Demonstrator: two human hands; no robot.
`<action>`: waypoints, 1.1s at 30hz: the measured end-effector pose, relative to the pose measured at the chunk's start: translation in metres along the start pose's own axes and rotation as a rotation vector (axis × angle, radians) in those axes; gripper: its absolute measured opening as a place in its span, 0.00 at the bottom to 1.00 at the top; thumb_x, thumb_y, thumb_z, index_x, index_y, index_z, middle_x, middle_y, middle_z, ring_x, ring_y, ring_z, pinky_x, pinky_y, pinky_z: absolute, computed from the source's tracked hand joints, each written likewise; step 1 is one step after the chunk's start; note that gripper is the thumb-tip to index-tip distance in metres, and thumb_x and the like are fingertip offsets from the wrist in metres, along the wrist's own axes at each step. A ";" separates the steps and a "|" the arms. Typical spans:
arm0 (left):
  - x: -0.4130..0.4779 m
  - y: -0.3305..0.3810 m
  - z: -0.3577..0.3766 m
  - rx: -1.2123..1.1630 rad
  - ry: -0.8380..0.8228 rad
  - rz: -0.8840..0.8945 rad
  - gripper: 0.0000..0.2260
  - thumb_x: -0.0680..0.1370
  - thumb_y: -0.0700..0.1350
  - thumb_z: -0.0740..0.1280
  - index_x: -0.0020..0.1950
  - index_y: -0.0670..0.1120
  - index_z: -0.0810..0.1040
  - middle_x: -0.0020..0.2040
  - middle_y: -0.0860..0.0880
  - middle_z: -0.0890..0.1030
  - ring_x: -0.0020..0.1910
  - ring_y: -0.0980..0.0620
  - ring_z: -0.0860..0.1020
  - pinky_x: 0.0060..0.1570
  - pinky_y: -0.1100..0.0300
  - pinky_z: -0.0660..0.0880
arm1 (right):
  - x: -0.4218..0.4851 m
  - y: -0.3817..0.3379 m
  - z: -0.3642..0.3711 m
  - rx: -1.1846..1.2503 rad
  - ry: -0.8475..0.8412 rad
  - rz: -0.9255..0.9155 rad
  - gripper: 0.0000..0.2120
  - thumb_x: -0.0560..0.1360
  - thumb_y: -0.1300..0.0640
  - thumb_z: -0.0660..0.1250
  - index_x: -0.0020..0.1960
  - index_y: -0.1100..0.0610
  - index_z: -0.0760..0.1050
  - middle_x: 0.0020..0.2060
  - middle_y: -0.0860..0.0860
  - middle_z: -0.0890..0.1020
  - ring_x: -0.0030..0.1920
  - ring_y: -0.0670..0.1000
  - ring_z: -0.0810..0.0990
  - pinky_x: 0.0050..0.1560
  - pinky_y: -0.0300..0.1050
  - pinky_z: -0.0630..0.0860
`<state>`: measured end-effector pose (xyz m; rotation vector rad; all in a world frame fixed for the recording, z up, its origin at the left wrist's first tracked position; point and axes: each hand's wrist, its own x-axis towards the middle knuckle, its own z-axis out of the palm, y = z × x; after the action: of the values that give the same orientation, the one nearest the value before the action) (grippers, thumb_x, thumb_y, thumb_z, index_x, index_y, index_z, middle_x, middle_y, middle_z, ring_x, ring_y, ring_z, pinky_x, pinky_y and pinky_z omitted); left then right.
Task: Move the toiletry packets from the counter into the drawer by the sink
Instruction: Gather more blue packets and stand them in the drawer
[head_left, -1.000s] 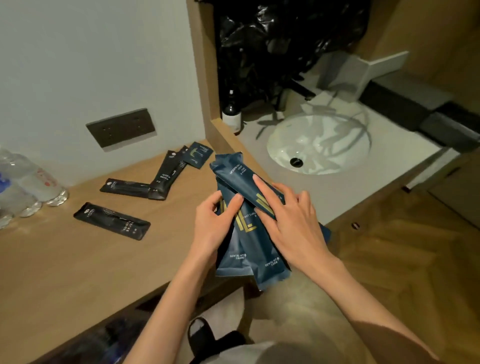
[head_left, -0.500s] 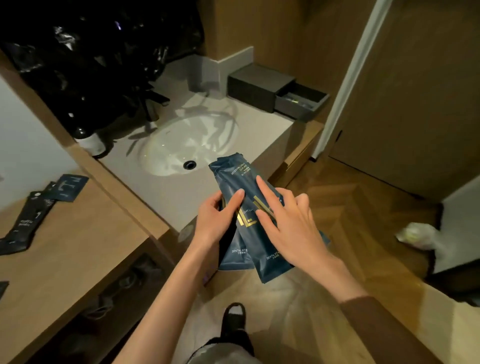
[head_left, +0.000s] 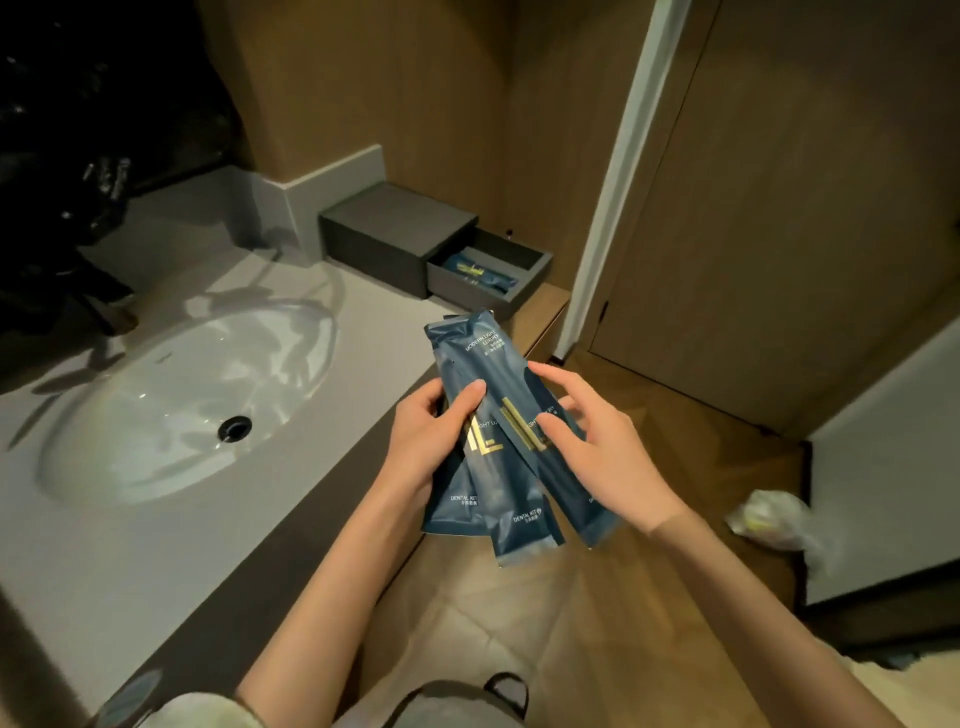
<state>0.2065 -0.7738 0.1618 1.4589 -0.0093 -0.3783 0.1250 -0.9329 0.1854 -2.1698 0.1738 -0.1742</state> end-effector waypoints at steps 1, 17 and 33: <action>0.016 0.004 0.013 0.001 -0.004 0.005 0.06 0.74 0.49 0.71 0.49 0.51 0.82 0.47 0.49 0.86 0.46 0.47 0.84 0.52 0.47 0.80 | 0.016 0.007 -0.013 0.016 0.007 0.007 0.21 0.79 0.54 0.61 0.65 0.32 0.66 0.48 0.48 0.81 0.45 0.61 0.82 0.46 0.59 0.81; 0.191 0.028 0.112 0.008 0.287 0.013 0.10 0.74 0.49 0.71 0.54 0.50 0.81 0.44 0.53 0.85 0.38 0.58 0.84 0.33 0.66 0.78 | 0.253 0.104 -0.111 0.182 -0.074 -0.039 0.16 0.78 0.59 0.64 0.64 0.47 0.77 0.50 0.45 0.83 0.51 0.43 0.80 0.57 0.41 0.75; 0.245 0.030 0.144 -0.105 0.823 -0.048 0.15 0.73 0.50 0.71 0.58 0.49 0.80 0.50 0.50 0.85 0.46 0.50 0.83 0.39 0.61 0.77 | 0.465 0.149 -0.100 -0.039 -0.633 -0.030 0.21 0.78 0.66 0.62 0.71 0.59 0.69 0.66 0.53 0.76 0.66 0.52 0.74 0.69 0.49 0.69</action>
<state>0.4105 -0.9736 0.1546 1.4210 0.6950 0.2015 0.5526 -1.1857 0.1468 -2.1585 -0.2177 0.5007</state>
